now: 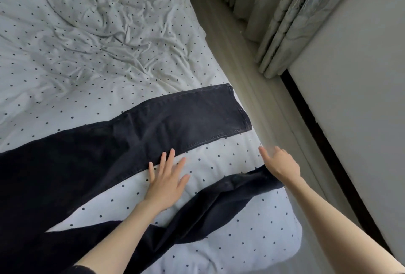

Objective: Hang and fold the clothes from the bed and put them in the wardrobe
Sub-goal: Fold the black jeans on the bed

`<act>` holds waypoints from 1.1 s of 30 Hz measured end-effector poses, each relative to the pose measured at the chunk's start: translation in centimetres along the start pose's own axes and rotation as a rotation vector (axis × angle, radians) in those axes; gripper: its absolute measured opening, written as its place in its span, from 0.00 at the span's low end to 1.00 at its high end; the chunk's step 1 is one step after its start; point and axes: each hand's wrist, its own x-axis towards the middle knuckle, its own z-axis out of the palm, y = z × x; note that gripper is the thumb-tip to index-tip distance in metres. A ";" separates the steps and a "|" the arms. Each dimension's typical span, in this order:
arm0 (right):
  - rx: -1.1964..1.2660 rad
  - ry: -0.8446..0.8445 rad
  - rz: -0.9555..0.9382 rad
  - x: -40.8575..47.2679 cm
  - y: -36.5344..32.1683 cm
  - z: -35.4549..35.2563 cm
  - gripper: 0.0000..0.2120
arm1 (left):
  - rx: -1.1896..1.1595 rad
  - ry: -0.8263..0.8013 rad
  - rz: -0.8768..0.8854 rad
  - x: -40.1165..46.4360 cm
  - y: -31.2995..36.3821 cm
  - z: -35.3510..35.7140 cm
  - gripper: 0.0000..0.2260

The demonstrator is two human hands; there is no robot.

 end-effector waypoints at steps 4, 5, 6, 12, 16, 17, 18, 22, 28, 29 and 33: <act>0.554 -0.232 0.140 -2.7 2.6 0.3 0.29 | -0.052 -0.084 0.162 -3.9 1.9 2.9 0.30; 0.711 -0.255 0.169 -3.5 3.1 0.5 0.29 | -0.024 -0.097 0.192 -4.7 2.3 3.7 0.31; 0.822 -0.253 0.181 -4.2 3.4 0.6 0.28 | -0.031 -0.090 0.196 -5.2 2.5 4.4 0.31; 0.877 0.122 0.008 -9.0 6.3 0.8 0.16 | -0.121 0.171 0.114 -8.2 3.7 5.9 0.12; 0.697 0.351 0.047 -13.6 9.5 -0.7 0.12 | -0.222 0.083 0.232 -11.4 5.0 5.7 0.12; 0.642 0.377 0.062 -14.2 10.0 -0.9 0.11 | -0.241 0.039 0.251 -11.8 5.3 5.5 0.12; 0.589 0.389 0.068 -15.5 11.1 -1.1 0.12 | -0.245 -0.010 0.272 -12.8 5.9 5.5 0.11; 0.785 0.267 0.065 -17.2 13.1 -1.9 0.10 | -0.145 -0.040 0.337 -14.4 7.4 5.2 0.12; 1.116 -0.010 0.308 -14.4 11.3 -3.7 0.15 | -0.087 0.313 0.325 -16.0 8.1 6.9 0.11; 1.071 -0.059 0.328 -13.6 10.6 -4.4 0.15 | -0.079 0.334 0.299 -16.3 8.3 7.1 0.11; 1.069 -0.140 0.217 -11.5 7.6 -7.6 0.05 | -0.121 0.408 0.169 -16.1 8.6 6.2 0.10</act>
